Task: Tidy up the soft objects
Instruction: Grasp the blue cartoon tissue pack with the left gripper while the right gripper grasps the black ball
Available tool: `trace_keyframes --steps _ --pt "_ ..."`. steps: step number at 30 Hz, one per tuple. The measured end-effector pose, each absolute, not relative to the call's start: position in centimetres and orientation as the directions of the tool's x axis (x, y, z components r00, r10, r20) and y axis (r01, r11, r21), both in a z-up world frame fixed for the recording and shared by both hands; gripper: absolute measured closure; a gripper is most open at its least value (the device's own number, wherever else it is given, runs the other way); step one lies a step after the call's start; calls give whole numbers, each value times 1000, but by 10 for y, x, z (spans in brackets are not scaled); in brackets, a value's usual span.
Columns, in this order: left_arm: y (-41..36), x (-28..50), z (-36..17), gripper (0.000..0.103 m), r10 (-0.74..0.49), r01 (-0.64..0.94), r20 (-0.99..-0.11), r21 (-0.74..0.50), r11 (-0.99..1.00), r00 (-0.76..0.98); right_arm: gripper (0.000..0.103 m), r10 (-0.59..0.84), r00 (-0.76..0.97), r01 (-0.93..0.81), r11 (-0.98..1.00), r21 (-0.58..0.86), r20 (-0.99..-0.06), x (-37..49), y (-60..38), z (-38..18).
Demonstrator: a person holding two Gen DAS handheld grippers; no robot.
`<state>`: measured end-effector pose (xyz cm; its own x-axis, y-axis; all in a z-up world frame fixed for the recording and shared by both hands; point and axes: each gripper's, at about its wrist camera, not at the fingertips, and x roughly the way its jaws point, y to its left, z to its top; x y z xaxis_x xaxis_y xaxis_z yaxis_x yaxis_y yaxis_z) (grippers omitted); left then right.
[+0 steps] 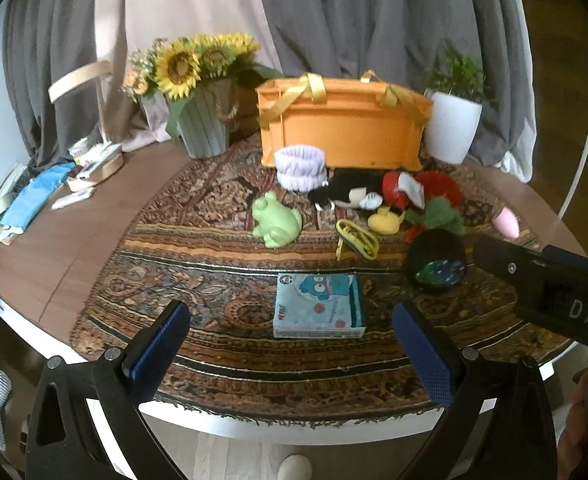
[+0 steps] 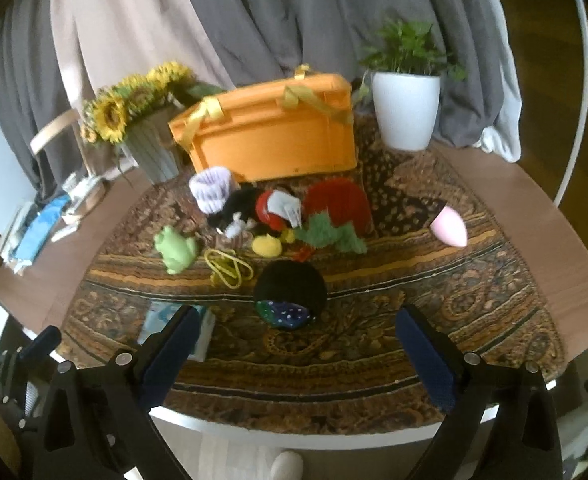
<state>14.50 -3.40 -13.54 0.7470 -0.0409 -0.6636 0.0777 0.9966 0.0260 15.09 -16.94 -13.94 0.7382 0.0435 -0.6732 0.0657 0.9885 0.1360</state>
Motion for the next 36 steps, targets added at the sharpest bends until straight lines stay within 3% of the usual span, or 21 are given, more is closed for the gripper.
trace_keyframes --steps 13,19,26,30,36 --pt "-55 181 -173 0 -44 120 -692 62 991 720 14 81 661 48 987 150 -746 196 -168 -187" --pt "-54 191 -186 8 -48 116 -726 44 992 686 17 91 651 28 989 144 -753 208 -163 -194" --pt "-55 199 -195 30 -75 147 -752 29 989 655 28 102 631 10 990 140 -769 220 -159 -202" --pt "-54 200 -195 31 -86 156 -753 23 987 652 38 110 616 10 989 148 -780 225 -160 -206" --pt "-48 202 -188 31 -98 173 -749 23 985 656 39 108 610 18 988 151 -785 225 -160 -206"
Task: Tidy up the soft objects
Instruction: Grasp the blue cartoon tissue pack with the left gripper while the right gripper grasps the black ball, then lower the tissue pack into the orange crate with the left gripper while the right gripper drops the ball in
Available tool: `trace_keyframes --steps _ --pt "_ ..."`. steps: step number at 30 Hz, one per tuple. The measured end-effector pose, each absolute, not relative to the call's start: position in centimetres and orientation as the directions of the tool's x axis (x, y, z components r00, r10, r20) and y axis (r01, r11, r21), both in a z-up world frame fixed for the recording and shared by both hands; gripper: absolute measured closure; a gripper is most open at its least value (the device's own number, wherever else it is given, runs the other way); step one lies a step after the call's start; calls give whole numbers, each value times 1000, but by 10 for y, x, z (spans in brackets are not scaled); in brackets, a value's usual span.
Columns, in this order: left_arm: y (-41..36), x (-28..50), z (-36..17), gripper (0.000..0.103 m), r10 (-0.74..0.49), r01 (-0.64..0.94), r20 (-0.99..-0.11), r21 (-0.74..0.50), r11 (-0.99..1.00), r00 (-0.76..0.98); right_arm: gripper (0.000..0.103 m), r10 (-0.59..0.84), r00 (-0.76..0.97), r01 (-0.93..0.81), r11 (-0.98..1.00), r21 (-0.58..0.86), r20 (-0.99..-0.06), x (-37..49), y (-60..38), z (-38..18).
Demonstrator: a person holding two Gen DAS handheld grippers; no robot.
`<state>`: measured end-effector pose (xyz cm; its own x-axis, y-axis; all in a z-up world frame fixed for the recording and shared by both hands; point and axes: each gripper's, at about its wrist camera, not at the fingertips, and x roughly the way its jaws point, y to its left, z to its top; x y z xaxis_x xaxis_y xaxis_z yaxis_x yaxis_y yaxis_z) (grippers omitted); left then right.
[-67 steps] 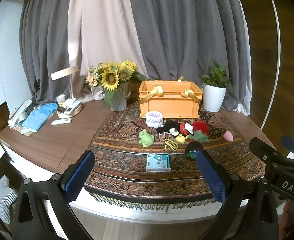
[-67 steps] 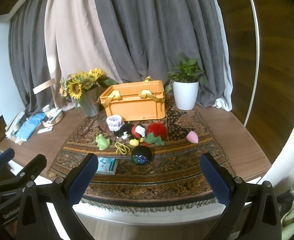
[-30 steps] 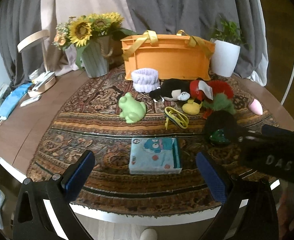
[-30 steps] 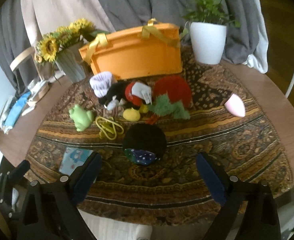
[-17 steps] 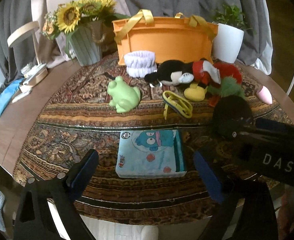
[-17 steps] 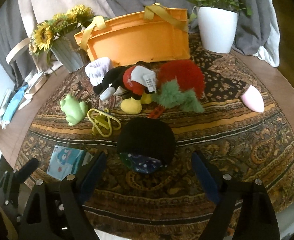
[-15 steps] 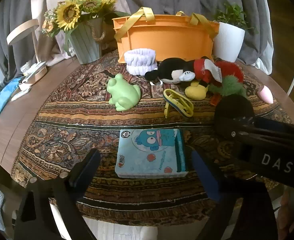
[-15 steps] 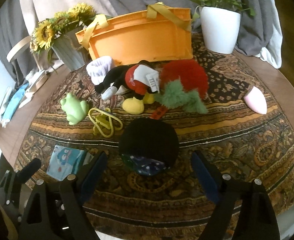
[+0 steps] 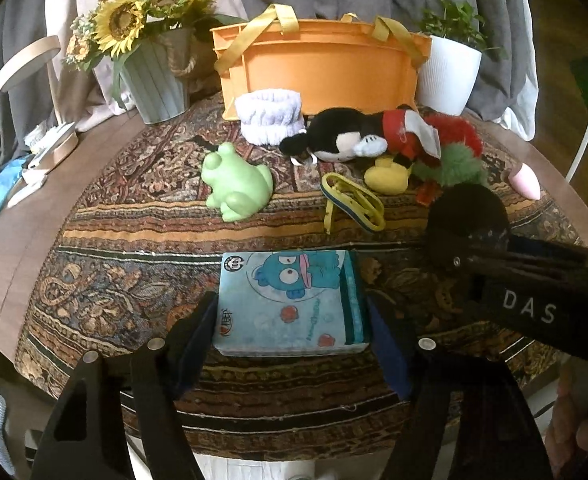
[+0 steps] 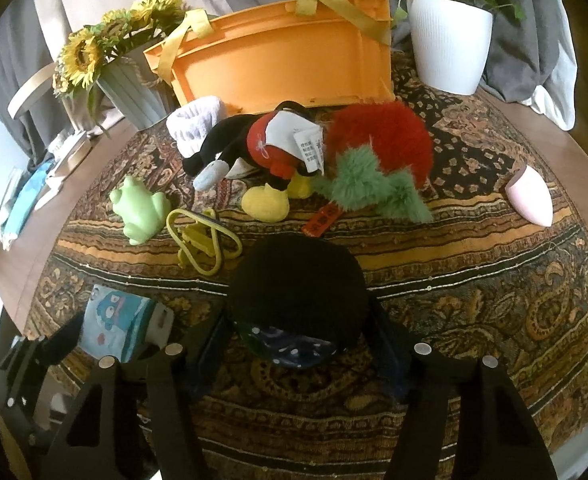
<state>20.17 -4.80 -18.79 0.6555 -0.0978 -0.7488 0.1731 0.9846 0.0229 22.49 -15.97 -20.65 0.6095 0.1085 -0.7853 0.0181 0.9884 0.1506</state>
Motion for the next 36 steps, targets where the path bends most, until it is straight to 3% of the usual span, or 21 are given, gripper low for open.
trace_keyframes --steps 14,28,36 --pt "-23 221 -127 31 -160 218 -659 6 976 735 39 62 663 91 983 162 -746 223 -153 -165" --pt "-10 257 -67 31 -258 268 -560 -65 961 788 39 -16 785 142 978 154 -619 230 -142 -100" --pt "-19 275 -30 31 -240 240 -479 -61 969 844 39 6 835 96 983 158 -550 248 -146 -67"
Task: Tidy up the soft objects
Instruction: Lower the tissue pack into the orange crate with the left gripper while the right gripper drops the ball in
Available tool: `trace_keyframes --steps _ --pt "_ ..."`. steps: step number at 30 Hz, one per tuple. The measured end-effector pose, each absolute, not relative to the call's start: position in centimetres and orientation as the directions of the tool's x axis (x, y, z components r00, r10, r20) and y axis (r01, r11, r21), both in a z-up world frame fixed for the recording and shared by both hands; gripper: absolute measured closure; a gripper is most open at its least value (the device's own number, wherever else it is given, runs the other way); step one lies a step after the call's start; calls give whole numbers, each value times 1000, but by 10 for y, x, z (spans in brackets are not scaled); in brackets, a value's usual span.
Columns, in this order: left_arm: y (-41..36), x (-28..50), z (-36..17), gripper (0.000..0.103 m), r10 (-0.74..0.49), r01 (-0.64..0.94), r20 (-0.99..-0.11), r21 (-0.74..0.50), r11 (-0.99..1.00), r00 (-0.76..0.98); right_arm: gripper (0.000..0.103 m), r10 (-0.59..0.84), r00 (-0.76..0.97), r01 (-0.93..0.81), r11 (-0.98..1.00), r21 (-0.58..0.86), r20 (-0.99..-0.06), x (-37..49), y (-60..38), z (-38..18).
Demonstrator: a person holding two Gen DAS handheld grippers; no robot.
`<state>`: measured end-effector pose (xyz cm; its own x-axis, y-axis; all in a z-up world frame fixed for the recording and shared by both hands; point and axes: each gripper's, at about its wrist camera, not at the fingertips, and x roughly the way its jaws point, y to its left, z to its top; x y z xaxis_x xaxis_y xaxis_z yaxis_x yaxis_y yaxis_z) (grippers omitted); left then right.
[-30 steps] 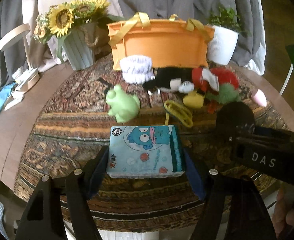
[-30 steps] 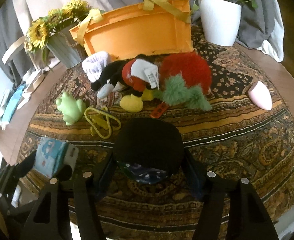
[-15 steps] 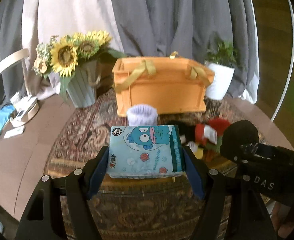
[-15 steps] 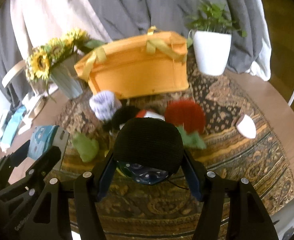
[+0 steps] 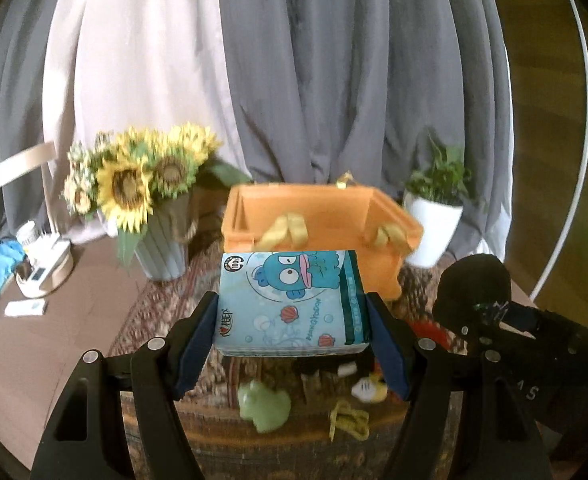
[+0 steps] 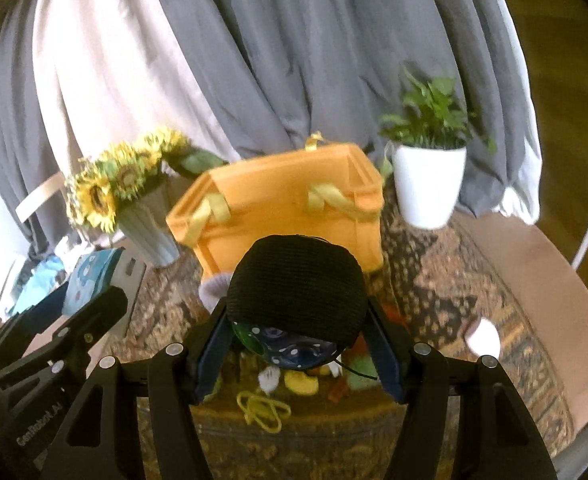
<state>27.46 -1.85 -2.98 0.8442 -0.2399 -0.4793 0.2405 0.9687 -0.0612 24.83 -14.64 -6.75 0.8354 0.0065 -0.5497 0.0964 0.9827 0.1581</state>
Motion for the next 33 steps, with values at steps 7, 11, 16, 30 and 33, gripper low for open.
trace_keyframes --steps 7,11,16,30,33 --pt "-32 298 -7 31 -211 201 -434 -70 977 876 39 48 870 29 988 149 -491 278 -159 -42" --pt "-41 310 0 31 -186 185 -405 -41 982 895 39 59 888 3 991 133 -455 299 -166 -32" --pt "-47 330 9 31 -160 169 -381 -8 986 911 39 64 890 -6 992 128 -452 325 -171 -24" --pt "-50 404 12 31 -186 214 -389 31 976 902 39 26 887 33 992 120 -460 387 -178 -16" --pt "-52 423 5 31 -190 223 -416 32 974 889 39 16 878 47 992 118 -479 404 -180 -21"
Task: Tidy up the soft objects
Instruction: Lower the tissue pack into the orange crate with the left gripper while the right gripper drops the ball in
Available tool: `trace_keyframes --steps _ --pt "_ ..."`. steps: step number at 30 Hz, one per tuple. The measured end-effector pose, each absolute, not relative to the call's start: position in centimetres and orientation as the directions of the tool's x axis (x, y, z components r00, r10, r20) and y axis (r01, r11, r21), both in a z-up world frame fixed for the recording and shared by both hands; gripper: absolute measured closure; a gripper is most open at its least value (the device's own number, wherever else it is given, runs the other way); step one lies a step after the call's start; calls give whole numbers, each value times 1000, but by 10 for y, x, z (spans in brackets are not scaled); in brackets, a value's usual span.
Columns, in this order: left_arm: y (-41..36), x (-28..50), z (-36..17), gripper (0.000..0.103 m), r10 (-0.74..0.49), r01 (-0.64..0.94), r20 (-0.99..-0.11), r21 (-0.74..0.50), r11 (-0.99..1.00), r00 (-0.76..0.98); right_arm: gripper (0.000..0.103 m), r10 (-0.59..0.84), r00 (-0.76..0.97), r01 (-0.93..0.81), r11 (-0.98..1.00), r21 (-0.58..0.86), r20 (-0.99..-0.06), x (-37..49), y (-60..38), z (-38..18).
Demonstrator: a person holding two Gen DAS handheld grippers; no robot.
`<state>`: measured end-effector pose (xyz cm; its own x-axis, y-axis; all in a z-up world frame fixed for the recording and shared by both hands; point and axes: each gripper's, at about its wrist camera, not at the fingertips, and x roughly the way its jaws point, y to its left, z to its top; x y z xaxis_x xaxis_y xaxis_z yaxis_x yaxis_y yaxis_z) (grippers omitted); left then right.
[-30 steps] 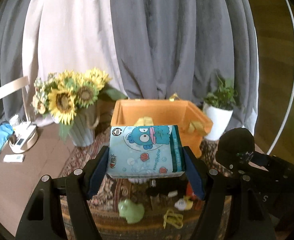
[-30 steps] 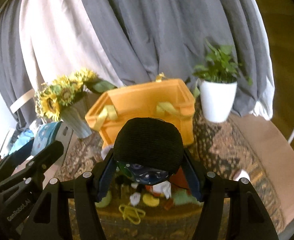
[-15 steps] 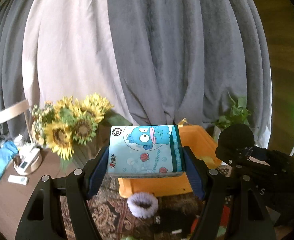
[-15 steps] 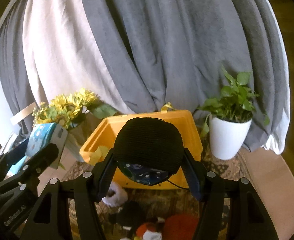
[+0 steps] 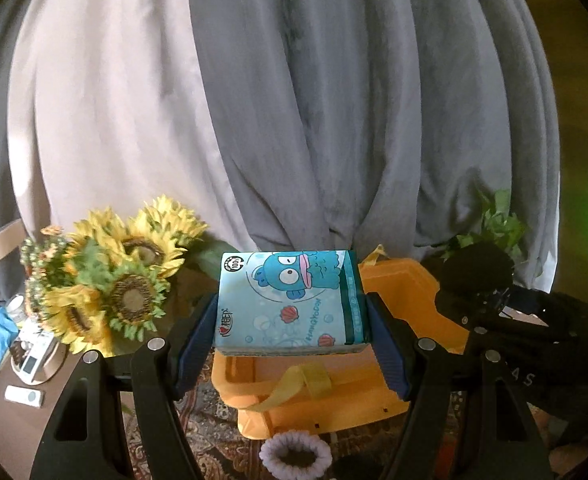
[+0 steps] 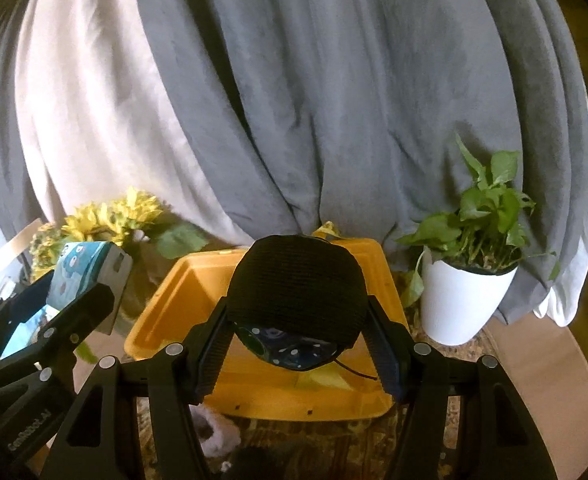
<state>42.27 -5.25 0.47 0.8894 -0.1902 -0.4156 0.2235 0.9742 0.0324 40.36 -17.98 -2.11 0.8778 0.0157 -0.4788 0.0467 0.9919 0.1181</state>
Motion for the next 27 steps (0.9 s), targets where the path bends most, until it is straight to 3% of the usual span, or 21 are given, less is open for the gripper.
trace_keyframes --steps 13,27 --pt "-66 503 -36 31 -202 253 -548 19 967 812 39 -7 804 77 993 92 -595 477 -185 -56" --pt "-71 536 -67 29 -211 291 -668 9 957 714 37 11 707 84 991 100 -707 514 -189 -84"
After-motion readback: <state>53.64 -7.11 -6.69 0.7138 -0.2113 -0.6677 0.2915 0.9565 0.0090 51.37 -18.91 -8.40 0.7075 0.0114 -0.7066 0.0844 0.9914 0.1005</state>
